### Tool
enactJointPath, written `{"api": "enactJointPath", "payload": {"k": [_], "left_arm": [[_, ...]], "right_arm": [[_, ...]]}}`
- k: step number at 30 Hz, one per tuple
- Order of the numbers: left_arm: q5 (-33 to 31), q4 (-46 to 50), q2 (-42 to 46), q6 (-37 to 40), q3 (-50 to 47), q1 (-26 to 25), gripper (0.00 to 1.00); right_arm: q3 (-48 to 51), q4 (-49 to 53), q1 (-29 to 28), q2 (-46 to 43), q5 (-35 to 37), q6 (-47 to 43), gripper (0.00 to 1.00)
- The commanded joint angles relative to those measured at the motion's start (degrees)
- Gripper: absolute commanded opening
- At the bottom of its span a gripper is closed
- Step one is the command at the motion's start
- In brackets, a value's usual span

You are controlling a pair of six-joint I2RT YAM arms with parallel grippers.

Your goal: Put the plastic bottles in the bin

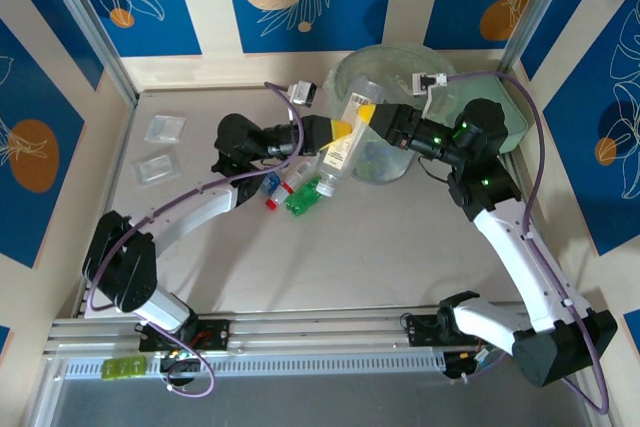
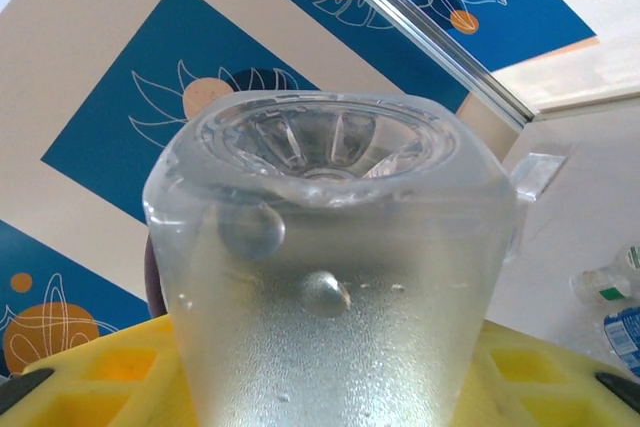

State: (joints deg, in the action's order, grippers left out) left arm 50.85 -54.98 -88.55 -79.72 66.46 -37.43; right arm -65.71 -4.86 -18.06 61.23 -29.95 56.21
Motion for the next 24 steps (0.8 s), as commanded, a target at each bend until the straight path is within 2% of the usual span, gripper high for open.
{"api": "enactJointPath", "payload": {"k": [1, 4, 9, 12, 14, 16, 19, 21, 24], "left_arm": [[1.13, 1.61, 2.29, 2.92, -0.59, -0.45, 0.7], [1.23, 5.06, 3.8, 5.07, -0.28, 0.36, 0.77], [-3.13, 21.75, 11.53, 17.07, -1.53, 5.59, 0.85], [-8.78, 42.46, 17.66, 31.98, 0.2, 8.95, 0.86], [-17.47, 58.43, 21.15, 45.1, 3.02, 8.68, 0.86], [-24.8, 66.68, 23.76, 53.11, 3.68, 7.77, 0.86], [-32.15, 69.12, 27.64, 58.54, 0.32, 6.95, 0.86], [-34.22, 68.53, 29.53, 59.88, -2.44, 6.87, 0.86], [-35.01, 66.68, 30.95, 60.47, -5.8, 6.71, 0.86]], "right_arm": [[-1.75, 4.35, -0.18, -1.7, 1.87, -3.31, 0.51], [-3.0, 6.59, 1.52, -2.21, 2.1, -4.08, 0.5], [-6.4, 10.14, 5.71, -2.7, 1.89, -5.01, 0.5], [-9.25, 13.68, 7.8, -2.03, 3.02, -6.97, 0.49], [-11.51, 16.37, 9.27, -1.17, 4.74, -8.37, 0.47], [-14.3, 19.5, 11.07, 0.43, 7.53, -9.18, 0.44], [-20.06, 24.15, 13.36, 4.44, 11.21, -11.34, 0.45], [-25.25, 27.76, 14.32, 8.09, 12.58, -14.43, 0.45], [-33.22, 33.2, 15.05, 13.76, 18.65, -19.26, 0.44]]}}
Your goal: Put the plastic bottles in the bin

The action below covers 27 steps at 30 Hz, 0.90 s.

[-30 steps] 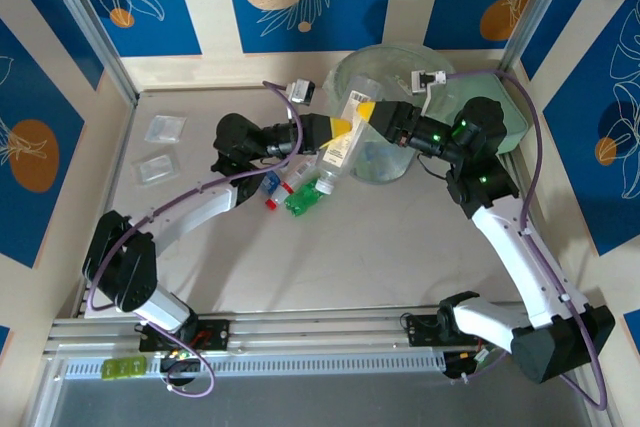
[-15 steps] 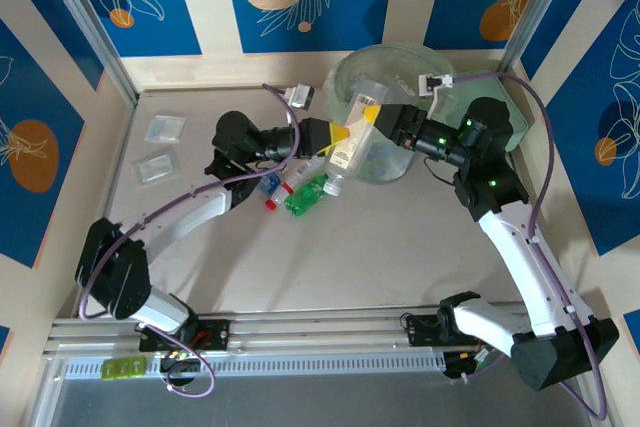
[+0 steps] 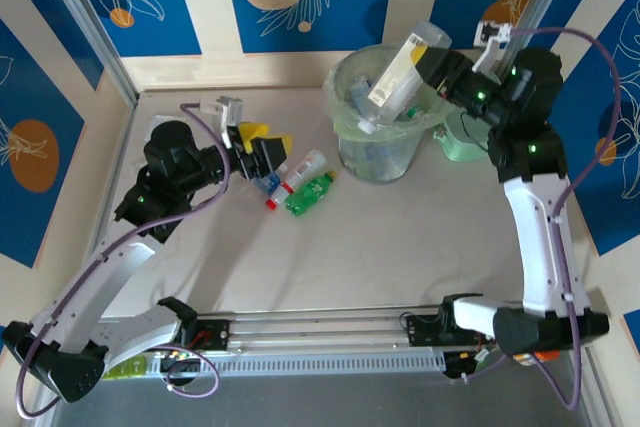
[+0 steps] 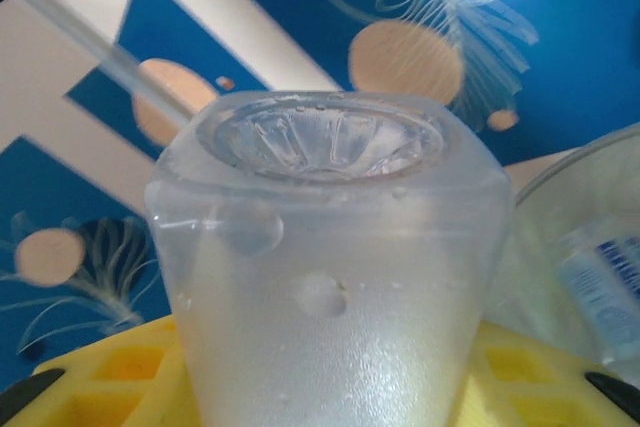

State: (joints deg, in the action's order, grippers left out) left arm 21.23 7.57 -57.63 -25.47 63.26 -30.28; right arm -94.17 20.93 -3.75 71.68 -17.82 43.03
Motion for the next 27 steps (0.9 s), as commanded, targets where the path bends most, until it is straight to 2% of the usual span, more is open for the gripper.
{"api": "enactJointPath", "payload": {"k": [1, 3, 6, 10, 11, 14, 22, 27], "left_arm": [[-5.5, 4.03, 0.14, 6.29, -3.01, -0.39, 0.86], [-5.57, 4.18, 0.1, 6.7, -3.23, -0.46, 0.86], [-6.15, 3.73, 0.73, 7.02, -3.8, -0.72, 0.86], [-7.25, 2.93, 1.89, 7.36, -5.06, -1.0, 0.86], [-7.64, 2.84, 2.11, 7.34, -5.24, -1.08, 0.86], [-8.45, 2.39, 2.29, 7.08, -5.69, -1.26, 0.86], [-8.49, 2.01, 2.47, 6.75, -6.12, -1.4, 0.87], [-9.08, 2.0, 2.42, 6.58, -6.14, -1.53, 0.87]], "right_arm": [[-6.37, 8.17, 1.58, 5.2, 7.65, -6.88, 0.44], [-10.46, 10.72, 2.38, 8.8, 10.7, -10.0, 0.42], [-19.45, 17.32, 1.85, 15.51, 19.7, -17.36, 0.42], [-27.2, 22.43, -0.98, 22.85, 31.46, -26.34, 0.4], [-28.36, 23.06, -1.08, 24.27, 32.24, -26.76, 0.41], [-31.6, 24.96, -1.56, 28.0, 32.46, -27.52, 0.41], [-36.59, 27.17, -7.9, 36.63, 46.16, -38.44, 0.43], [-34.52, 24.09, -12.34, 39.19, 55.18, -46.29, 0.45]]}}
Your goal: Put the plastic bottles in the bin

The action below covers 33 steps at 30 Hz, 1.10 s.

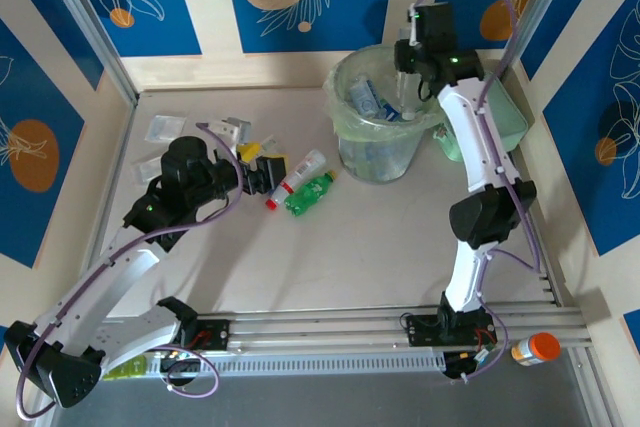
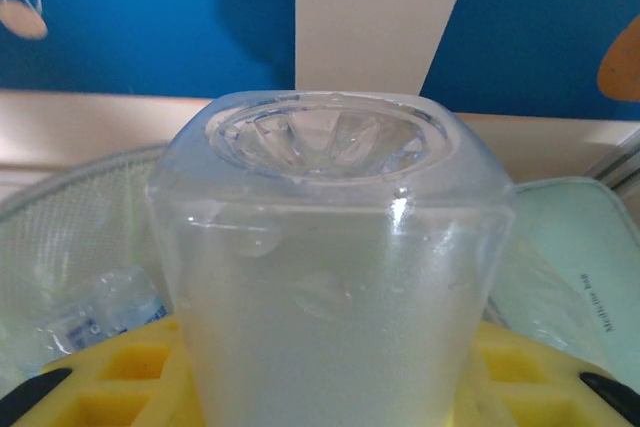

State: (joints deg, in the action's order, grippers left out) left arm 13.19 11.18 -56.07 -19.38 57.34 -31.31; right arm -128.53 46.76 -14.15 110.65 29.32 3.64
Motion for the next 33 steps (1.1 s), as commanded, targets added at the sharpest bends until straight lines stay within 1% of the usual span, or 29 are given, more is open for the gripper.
{"api": "enactJointPath", "payload": {"k": [1, 3, 5, 9, 14, 17, 19, 21, 24, 27, 29, 31, 33], "left_arm": [[-1.21, -1.52, 0.96, 0.48, -0.3, -0.48, 0.88], [-1.57, -1.57, 0.9, 0.48, -0.33, -0.5, 0.88], [-1.81, -1.58, 0.89, 0.39, -0.36, -0.5, 0.88], [-2.51, -1.3, 0.76, 0.52, -0.3, -0.51, 0.89], [-3.52, -0.81, 1.03, 1.08, -0.3, -0.51, 0.9], [-3.61, -0.83, 1.21, 1.35, -0.3, -0.51, 0.91], [-3.91, -0.84, 1.07, 1.5, -0.2, -0.51, 0.91], [-4.09, -0.76, 0.9, 1.61, -0.21, -0.51, 0.91], [-4.62, -0.72, 1.05, 1.71, -0.28, -0.51, 0.91], [-5.15, -0.61, 1.1, 1.89, -0.3, -0.51, 0.92], [-5.6, -0.49, 1.2, 2.02, -0.3, -0.51, 0.92], [-6.57, -0.52, 1.59, 1.85, -0.37, -0.5, 0.92], [-7.18, -0.59, 2.03, 1.93, -0.65, -0.51, 0.92]], "right_arm": [[0.18, -2.22, -2.59, 0.83, 8.82, -7.84, 0.45], [0.48, -2.64, -3.45, 2.33, 9.99, -8.71, 0.45], [0.42, -1.9, -3.85, 4.01, 9.61, -7.82, 0.45], [-0.88, 0.36, -4.59, 8.87, 10.46, -6.7, 0.49], [-1.01, 1.7, -4.66, 11.4, 9.03, -4.86, 0.52], [-1.09, 2.19, -5.16, 11.65, 6.9, -3.67, 0.58], [-1.57, 2.31, -5.65, 11.69, 6.84, -3.73, 0.67], [-2.97, 2.74, -5.89, 11.48, 7.02, -3.74, 0.73], [-4.89, 3.16, -5.89, 9.64, 5.8, -2.74, 0.79], [-5.5, 3.01, -5.86, 6.44, 1.97, -1.87, 0.79], [-5.14, 2.99, -5.59, 4.22, -2.68, -0.67, 0.78], [-2.96, 2.4, -4.88, 1.34, -9.03, 1.47, 0.76], [-0.21, 1.14, -4.27, -1.22, -12.66, 3.31, 0.74]]}}
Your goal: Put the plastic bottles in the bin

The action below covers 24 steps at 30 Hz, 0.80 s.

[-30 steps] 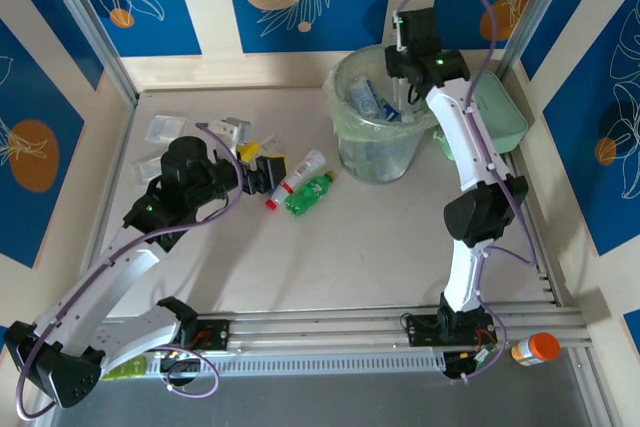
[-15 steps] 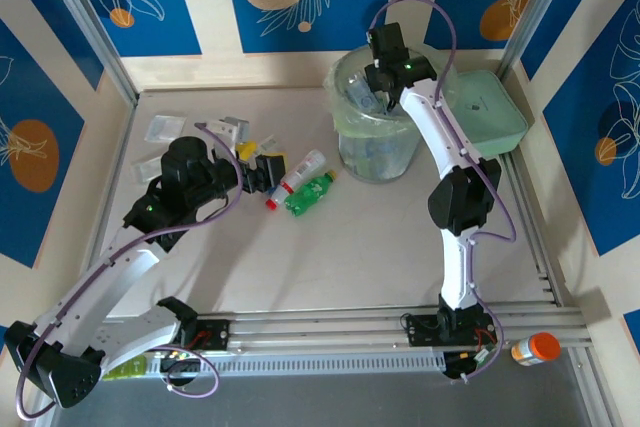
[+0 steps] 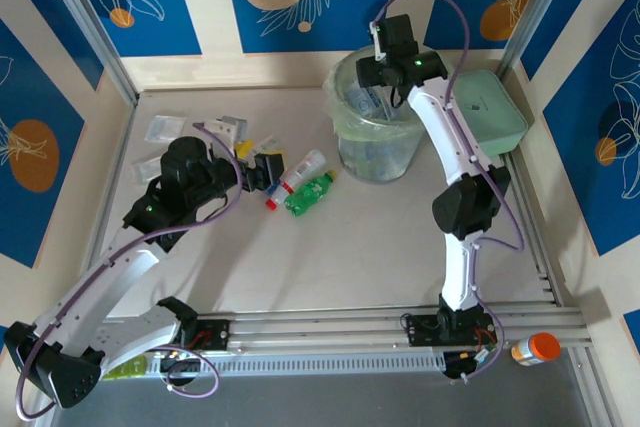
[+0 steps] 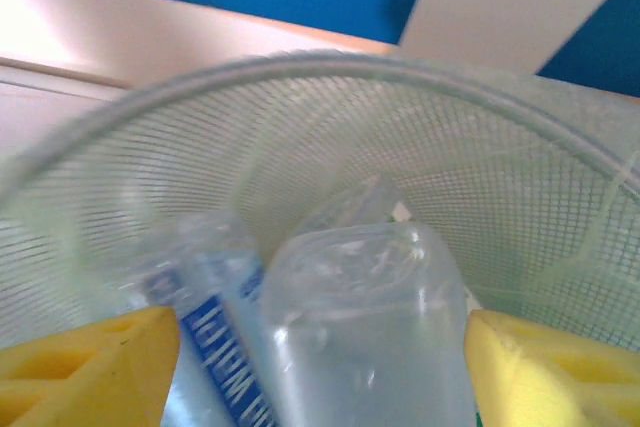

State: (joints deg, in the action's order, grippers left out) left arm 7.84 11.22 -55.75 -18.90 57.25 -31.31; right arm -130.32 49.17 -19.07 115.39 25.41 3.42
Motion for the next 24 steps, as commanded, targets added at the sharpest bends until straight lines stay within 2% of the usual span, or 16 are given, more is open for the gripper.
{"api": "enactJointPath", "payload": {"k": [1, 3, 7, 9, 17, 24], "left_arm": [[-2.09, -0.54, 1.84, 1.49, -0.56, -0.49, 0.92], [-2.2, -0.58, 1.94, 1.44, -0.65, -0.46, 0.92], [-2.24, -0.49, 1.96, 1.49, -0.67, -0.46, 0.92], [-2.36, -0.47, 2.0, 1.65, -0.74, -0.46, 0.92], [-2.56, -0.26, 1.63, 2.34, -0.91, -0.51, 0.91], [-3.52, -0.24, 1.33, 2.96, -0.96, -0.51, 0.91]], "right_arm": [[3.4, -2.35, 1.08, -7.3, -10.02, 4.49, 0.72], [6.39, -4.29, 2.69, -9.29, -11.7, 7.12, 0.64], [8.39, -3.7, 7.14, -8.94, -13.19, 11.93, 0.4], [7.66, -2.04, 8.35, -7.01, -12.68, 12.33, 0.36], [6.02, 0.85, 8.69, -0.26, -14.5, 12.4, 0.31], [10.31, 0.12, 6.59, -0.08, -9.85, 11.84, 0.31]]}}
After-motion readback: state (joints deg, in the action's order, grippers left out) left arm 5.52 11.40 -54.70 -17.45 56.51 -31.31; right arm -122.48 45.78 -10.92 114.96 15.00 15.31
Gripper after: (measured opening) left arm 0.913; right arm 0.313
